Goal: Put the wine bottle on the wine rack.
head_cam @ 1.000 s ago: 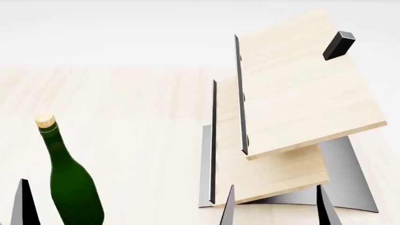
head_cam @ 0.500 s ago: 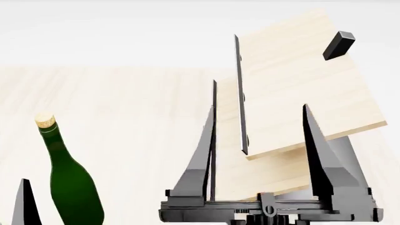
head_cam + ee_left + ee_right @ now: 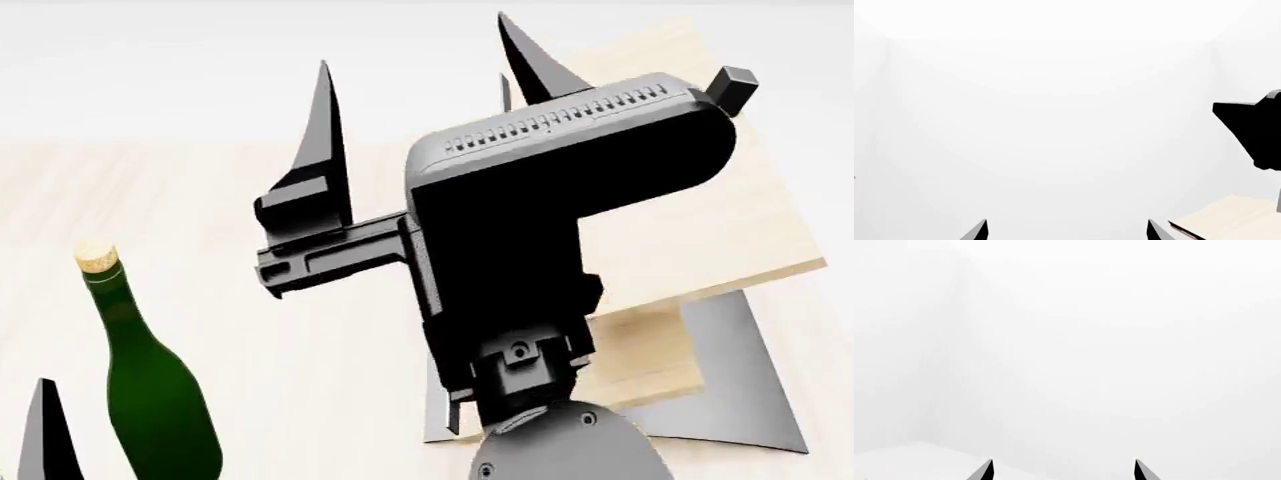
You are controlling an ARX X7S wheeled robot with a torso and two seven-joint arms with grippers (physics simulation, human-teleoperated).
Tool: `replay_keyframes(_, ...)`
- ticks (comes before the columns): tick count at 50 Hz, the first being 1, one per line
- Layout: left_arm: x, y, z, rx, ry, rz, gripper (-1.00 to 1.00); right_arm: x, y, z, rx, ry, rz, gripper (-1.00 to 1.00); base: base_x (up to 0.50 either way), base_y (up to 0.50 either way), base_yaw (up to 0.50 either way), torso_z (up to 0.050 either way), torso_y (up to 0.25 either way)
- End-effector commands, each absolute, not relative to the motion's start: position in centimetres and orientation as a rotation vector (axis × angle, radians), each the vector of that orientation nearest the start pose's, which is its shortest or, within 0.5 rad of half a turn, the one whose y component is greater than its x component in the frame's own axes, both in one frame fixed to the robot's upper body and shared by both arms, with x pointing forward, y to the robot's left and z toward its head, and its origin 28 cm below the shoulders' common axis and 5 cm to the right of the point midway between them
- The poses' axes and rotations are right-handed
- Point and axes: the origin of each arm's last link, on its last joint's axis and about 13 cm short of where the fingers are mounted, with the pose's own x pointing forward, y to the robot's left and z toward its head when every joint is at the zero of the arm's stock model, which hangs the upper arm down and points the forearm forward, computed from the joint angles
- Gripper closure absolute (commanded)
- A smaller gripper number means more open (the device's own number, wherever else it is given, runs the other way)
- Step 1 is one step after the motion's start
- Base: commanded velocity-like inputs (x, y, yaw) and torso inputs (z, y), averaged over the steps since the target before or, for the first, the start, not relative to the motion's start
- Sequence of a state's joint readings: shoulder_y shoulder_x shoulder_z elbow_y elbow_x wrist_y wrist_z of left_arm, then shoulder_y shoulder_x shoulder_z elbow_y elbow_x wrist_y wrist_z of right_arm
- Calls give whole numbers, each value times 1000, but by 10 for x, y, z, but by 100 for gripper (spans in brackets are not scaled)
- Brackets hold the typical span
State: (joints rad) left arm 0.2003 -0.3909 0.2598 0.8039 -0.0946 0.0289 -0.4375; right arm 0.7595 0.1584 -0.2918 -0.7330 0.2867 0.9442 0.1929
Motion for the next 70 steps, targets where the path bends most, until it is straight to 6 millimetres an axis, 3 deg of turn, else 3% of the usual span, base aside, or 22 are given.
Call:
replay_keyframes(1,140,202,138,1,-559,-16,-100,253,-53,282,-59,-316,517,-100,0,0,0,0,0)
replay_keyframes(13,140,202,138,2,-557,-16,-100,271,-55,302,182,21,866,-100,0,0,0,0,0)
replay_keyframes(25,140,202,137,3,-558,-20,-100,279,-49,301,194,138,1011,-100,0,0,0,0,0)
replay_keyframes(46,141,201,137,3,-555,-21,-100,298,-38,275,62,242,1019,-100,0,0,0,0,0)
replay_keyframes(57,141,201,136,3,-553,-20,-100,301,-31,255,49,284,1031,-100,0,0,0,0,0)
replay_keyframes(70,141,201,135,2,-551,-21,-100,301,-25,246,49,312,1051,-100,0,0,0,0,0)
